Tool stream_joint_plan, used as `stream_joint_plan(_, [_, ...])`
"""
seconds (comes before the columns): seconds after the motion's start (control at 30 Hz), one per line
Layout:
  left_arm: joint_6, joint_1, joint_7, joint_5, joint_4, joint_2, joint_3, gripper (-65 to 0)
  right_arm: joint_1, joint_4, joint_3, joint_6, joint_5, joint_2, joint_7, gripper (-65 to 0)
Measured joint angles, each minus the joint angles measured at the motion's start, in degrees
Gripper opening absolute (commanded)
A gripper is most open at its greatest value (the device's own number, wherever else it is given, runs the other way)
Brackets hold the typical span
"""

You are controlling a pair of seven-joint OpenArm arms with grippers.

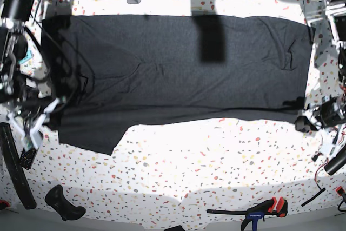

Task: Fold the T-shirt properly
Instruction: 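Fold the hem over the shirt toward the collar with both grippers, then lower the folded strip onto the table and open both grippers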

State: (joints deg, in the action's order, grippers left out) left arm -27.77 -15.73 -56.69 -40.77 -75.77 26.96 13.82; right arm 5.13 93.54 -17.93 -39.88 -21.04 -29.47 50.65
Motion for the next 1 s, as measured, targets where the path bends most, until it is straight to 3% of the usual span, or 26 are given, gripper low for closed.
stream_joint_plan(0.13, [1.9,3.0,-0.4,1.4,-4.3,1.2,0.0,-65.0,-3.1,2.4,-0.4,0.0,0.0,0.0,0.4,-65.0])
stream_joint_plan(0.47, [2.4,8.2,-3.4,2.6,-13.3,2.4,0.0,-65.0,-4.7,4.4,-3.5,0.0,0.0,0.1,1.1,-65.0])
stream_joint_plan(1.0, [3.0,13.0,-7.0,3.6,-16.6,2.4,0.0,-65.0,-13.2,11.3,-3.6,0.0,0.0,0.1,2.7,-65.0])
